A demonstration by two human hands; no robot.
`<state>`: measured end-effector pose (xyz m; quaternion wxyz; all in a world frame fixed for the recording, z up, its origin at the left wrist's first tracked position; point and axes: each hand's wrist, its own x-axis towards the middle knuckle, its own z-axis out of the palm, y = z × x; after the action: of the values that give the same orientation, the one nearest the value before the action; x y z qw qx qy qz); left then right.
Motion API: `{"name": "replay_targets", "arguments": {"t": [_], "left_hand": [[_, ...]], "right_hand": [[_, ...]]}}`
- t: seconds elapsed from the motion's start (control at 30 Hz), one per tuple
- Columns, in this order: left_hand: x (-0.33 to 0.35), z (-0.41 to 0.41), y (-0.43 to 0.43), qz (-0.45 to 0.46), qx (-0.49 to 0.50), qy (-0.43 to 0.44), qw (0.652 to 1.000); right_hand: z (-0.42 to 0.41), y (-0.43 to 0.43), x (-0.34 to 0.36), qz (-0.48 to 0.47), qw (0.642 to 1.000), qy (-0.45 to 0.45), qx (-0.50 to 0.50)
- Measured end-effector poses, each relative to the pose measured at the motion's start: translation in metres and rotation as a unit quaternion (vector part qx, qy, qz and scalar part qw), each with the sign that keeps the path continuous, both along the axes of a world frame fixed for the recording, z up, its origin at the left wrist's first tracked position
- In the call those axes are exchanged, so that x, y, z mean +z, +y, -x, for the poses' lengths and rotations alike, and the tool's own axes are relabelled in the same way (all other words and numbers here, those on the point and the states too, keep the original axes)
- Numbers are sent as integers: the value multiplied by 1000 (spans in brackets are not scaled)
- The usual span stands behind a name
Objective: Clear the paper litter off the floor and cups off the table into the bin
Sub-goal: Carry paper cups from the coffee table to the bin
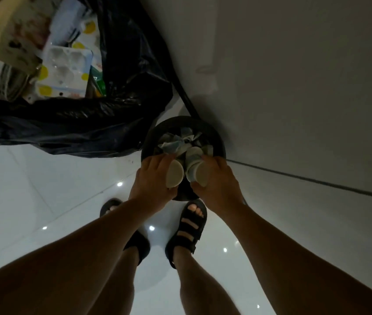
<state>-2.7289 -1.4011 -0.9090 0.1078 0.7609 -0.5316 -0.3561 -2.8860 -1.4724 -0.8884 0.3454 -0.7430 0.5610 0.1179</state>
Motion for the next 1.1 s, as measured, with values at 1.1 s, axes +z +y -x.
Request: {"name": "replay_targets", "arguments": {"t": [1.1], "left_hand": [[225,-62,87,-52,-56,-158,984]], "right_hand": [[-45,48,230,63,985,61,151]]}}
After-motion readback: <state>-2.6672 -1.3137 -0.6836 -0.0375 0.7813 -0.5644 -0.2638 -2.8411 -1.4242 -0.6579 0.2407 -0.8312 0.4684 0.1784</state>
